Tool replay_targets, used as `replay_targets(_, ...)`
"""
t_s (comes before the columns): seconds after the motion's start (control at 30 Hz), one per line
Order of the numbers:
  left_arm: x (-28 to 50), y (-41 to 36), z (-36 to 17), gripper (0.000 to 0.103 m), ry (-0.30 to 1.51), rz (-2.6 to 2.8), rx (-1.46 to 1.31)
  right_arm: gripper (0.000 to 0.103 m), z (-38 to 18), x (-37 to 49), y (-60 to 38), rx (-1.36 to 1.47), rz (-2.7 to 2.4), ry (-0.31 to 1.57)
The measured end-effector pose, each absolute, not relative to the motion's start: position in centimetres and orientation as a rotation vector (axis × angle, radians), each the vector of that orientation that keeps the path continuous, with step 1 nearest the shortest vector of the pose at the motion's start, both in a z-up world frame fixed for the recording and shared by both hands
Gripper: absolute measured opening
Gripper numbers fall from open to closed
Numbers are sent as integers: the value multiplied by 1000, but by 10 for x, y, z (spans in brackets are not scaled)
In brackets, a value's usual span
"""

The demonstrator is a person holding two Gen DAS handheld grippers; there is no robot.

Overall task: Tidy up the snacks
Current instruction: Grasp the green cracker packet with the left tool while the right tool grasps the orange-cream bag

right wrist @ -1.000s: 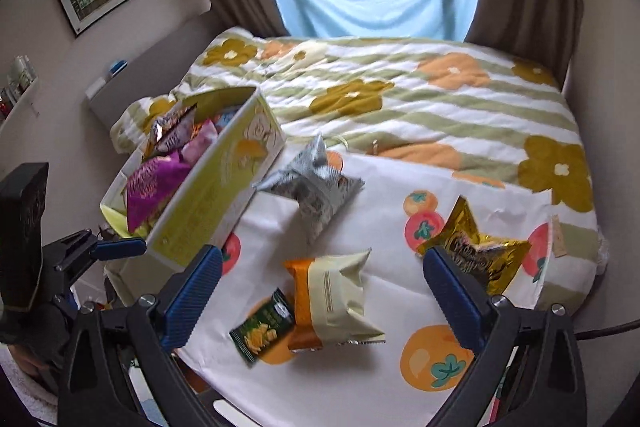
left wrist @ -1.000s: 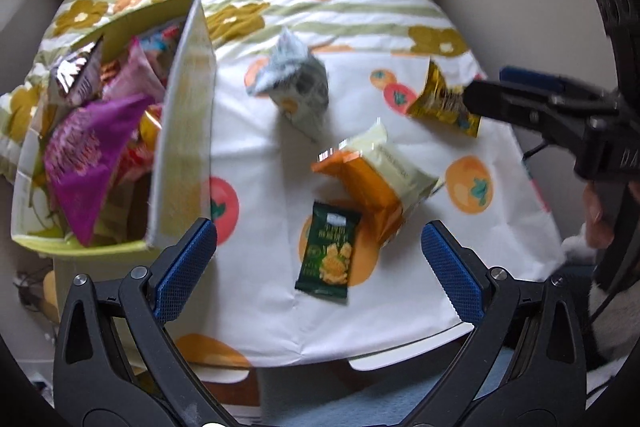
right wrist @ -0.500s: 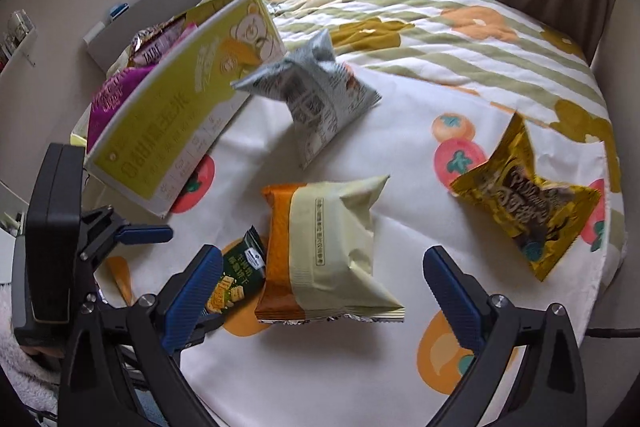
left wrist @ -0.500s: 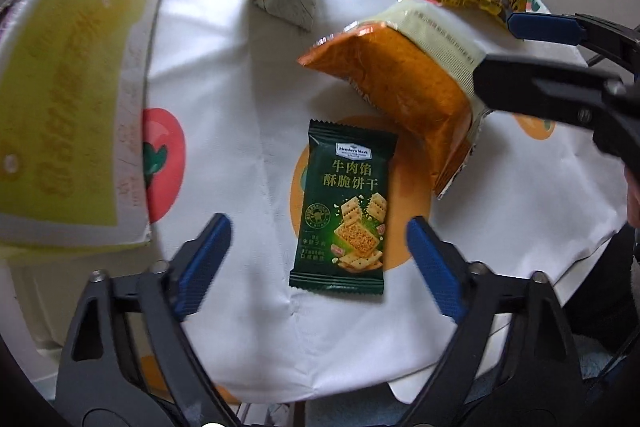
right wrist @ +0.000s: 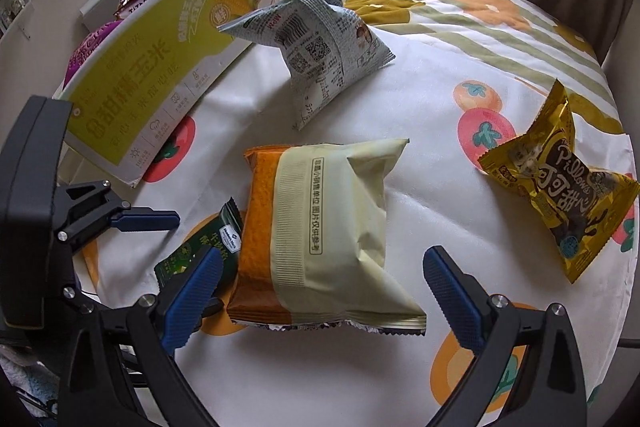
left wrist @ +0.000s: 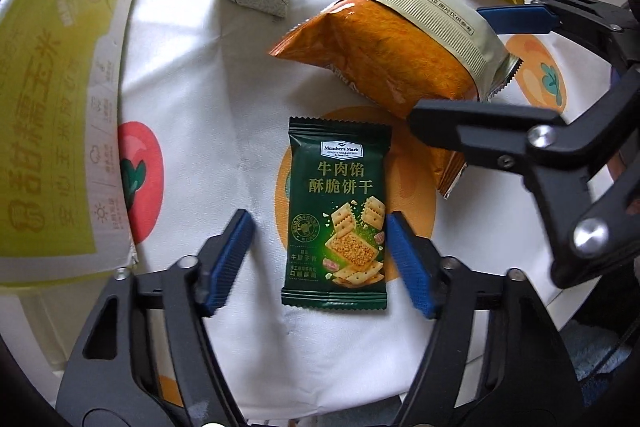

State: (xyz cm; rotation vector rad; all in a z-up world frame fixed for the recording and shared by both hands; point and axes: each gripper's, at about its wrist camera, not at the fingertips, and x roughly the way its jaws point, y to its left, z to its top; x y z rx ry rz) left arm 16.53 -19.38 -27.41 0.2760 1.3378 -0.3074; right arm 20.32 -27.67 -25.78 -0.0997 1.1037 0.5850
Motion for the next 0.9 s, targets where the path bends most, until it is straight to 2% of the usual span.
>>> replay_targets(0.07,168,-191,-273,54,1341,-304,272,100,-259,203,-275,-112,593,1098)
replay_targets(0.13,171,-189,-268,42,1343,-296,265,100,-262,205,-273,-112,606,1097)
replay_targets(0.4,168,-188,-266,41,1345,-297,265,98,-269,212,-259,-123,617,1101)
replay_targets(0.57,167,-183,-265,41,1354,-288,244,84,-277,215,-254,-148,591,1133)
replay_targets(0.63,167,-181,-264,41,1355,-285,234,73,-277,216,-255,-150,580,1126)
replay_targets(0.9,173,-166,-259,41,1353,-285,188,67,-271,214,-263,-130,559,1126)
